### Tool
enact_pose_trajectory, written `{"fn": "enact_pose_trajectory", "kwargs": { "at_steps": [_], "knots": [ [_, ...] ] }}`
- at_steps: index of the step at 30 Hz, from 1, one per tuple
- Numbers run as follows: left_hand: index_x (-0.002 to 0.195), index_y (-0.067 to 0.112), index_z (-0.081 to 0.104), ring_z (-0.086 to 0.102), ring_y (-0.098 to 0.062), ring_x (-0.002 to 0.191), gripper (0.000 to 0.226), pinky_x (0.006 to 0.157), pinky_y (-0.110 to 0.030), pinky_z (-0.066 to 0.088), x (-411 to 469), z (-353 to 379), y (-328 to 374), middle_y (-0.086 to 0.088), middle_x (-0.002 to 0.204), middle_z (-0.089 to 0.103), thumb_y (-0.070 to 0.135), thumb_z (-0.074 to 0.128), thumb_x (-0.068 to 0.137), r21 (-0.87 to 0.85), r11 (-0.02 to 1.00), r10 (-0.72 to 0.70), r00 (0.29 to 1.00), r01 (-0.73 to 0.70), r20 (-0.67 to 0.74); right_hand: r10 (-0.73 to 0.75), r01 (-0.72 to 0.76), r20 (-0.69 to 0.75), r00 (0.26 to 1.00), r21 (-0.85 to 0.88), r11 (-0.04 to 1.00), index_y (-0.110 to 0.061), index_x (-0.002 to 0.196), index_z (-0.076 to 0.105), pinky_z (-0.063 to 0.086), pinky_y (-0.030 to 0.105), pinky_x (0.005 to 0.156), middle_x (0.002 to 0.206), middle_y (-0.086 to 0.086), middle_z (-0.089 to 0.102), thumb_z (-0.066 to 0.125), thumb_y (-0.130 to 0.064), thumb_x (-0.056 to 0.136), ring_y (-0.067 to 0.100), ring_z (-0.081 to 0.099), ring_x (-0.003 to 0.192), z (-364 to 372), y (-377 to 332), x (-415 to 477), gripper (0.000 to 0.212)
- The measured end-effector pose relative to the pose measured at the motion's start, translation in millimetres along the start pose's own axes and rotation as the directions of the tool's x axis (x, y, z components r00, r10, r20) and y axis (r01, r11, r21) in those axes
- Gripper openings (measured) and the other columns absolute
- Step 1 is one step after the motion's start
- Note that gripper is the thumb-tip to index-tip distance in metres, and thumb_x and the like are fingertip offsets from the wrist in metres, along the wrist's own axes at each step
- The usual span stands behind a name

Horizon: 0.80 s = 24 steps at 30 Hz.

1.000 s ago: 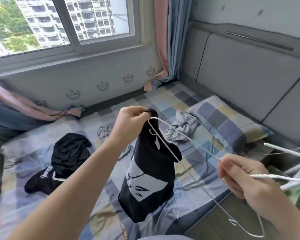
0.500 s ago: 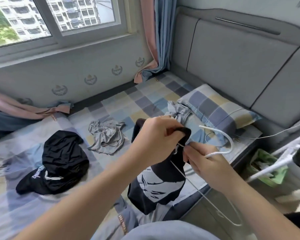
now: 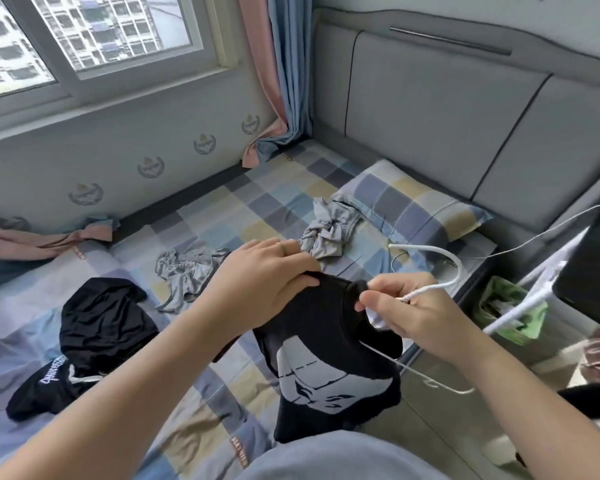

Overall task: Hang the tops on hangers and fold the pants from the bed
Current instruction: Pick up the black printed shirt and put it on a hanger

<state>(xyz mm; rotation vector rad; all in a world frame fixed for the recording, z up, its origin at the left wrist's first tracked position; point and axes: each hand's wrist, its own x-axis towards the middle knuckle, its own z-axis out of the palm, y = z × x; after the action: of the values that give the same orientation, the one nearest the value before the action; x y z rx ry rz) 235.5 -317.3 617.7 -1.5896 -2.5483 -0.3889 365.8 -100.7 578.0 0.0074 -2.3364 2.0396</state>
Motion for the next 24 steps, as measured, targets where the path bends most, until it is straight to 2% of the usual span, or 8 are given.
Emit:
{"fn": "enact_pose_trajectory", "kwargs": {
  "at_steps": [2, 4, 7, 13, 17, 19, 21, 24],
  "knots": [
    [0.107, 0.025, 0.069, 0.061, -0.019, 0.080, 0.040, 0.064, -0.027, 0.042, -5.2, 2.9, -2.7, 0.010, 0.091, 0.060, 0.044, 0.035, 0.101, -0.059, 0.998, -0.001, 1.000, 0.001, 0.001, 0.002, -0.003, -0.032, 0.999, -0.036, 0.999, -0.019, 0.088, 0.077, 0.035, 0.010, 0.047, 0.057, -0.008, 0.060, 0.073, -0.029, 0.090, 0.001, 0.046, 0.046, -12.3, 0.4, -0.7, 0.011],
    [0.108, 0.025, 0.069, 0.058, -0.015, 0.076, 0.037, 0.059, -0.028, 0.046, -12.3, 4.5, -6.1, 0.014, 0.090, 0.058, 0.043, 0.037, 0.101, -0.114, 0.992, -0.053, 0.998, 0.050, -0.022, 0.021, -0.023, -0.039, 0.999, -0.064, 0.998, -0.020, 0.094, 0.078, 0.041, 0.013, 0.050, 0.066, -0.002, 0.065, 0.072, -0.030, 0.088, 0.006, 0.050, 0.052, -29.5, 2.4, -2.5, 0.013],
    [0.107, 0.025, 0.070, 0.054, -0.009, 0.076, 0.029, 0.065, -0.030, 0.049, -18.7, 3.3, -12.6, 0.022, 0.089, 0.052, 0.040, 0.046, 0.100, -0.191, 0.974, -0.134, 0.988, 0.119, -0.071, 0.075, -0.082, -0.065, 0.995, -0.107, 0.991, -0.023, 0.094, 0.080, 0.050, 0.023, 0.059, 0.077, 0.007, 0.071, 0.067, -0.029, 0.089, 0.013, 0.056, 0.060, -53.2, 13.7, -7.0, 0.015],
    [0.105, 0.023, 0.073, 0.057, -0.003, 0.082, 0.015, 0.076, -0.023, 0.046, -20.8, 4.2, -4.9, 0.024, 0.090, 0.057, 0.028, 0.059, 0.100, -0.306, 0.938, -0.191, 0.979, 0.162, -0.070, 0.084, -0.094, -0.118, 0.989, -0.081, 0.992, -0.024, 0.091, 0.080, 0.043, 0.013, 0.058, 0.068, 0.003, 0.066, 0.066, -0.032, 0.088, 0.005, 0.052, 0.059, -51.5, 36.9, -10.1, 0.016],
    [0.106, 0.021, 0.074, 0.055, 0.000, 0.084, 0.016, 0.076, -0.012, 0.040, -20.1, 7.1, 2.3, 0.027, 0.088, 0.057, 0.026, 0.060, 0.100, -0.341, 0.922, -0.227, 0.969, 0.182, -0.097, 0.021, -0.030, -0.116, 0.993, -0.072, 0.997, -0.023, 0.092, 0.079, 0.049, 0.015, 0.071, 0.069, 0.003, 0.066, 0.065, -0.027, 0.091, 0.009, 0.062, 0.070, -36.8, 31.0, -5.0, 0.015],
    [0.106, 0.021, 0.074, 0.056, -0.002, 0.085, 0.015, 0.077, -0.013, 0.043, -19.6, 8.4, 7.9, 0.022, 0.089, 0.061, 0.025, 0.061, 0.099, -0.369, 0.913, -0.232, 0.966, 0.177, -0.112, 0.000, -0.011, -0.119, 0.993, -0.088, 0.996, -0.025, 0.090, 0.079, 0.049, 0.020, 0.070, 0.070, 0.004, 0.066, 0.064, -0.028, 0.091, 0.013, 0.061, 0.069, -29.3, 24.4, -2.4, 0.015],
    [0.106, 0.020, 0.073, 0.059, -0.005, 0.086, 0.014, 0.078, -0.020, 0.047, -18.7, 11.1, 14.8, 0.015, 0.091, 0.065, 0.024, 0.062, 0.099, -0.387, 0.905, -0.240, 0.963, 0.177, -0.121, -0.005, -0.009, -0.105, 0.995, -0.131, 0.991, -0.028, 0.089, 0.078, 0.049, 0.031, 0.070, 0.071, 0.006, 0.066, 0.064, -0.031, 0.090, 0.025, 0.059, 0.068, -22.4, 17.7, 0.6, 0.015],
    [0.105, 0.018, 0.073, 0.059, -0.006, 0.086, 0.013, 0.079, -0.018, 0.045, -18.4, 13.8, 18.3, 0.012, 0.092, 0.067, 0.022, 0.063, 0.098, -0.399, 0.899, -0.253, 0.958, 0.182, -0.133, 0.001, -0.014, -0.088, 0.996, -0.142, 0.990, -0.027, 0.088, 0.079, 0.050, 0.021, 0.073, 0.071, 0.003, 0.068, 0.064, -0.029, 0.091, 0.013, 0.062, 0.070, -16.0, 11.7, 2.3, 0.015]
  ]
}}
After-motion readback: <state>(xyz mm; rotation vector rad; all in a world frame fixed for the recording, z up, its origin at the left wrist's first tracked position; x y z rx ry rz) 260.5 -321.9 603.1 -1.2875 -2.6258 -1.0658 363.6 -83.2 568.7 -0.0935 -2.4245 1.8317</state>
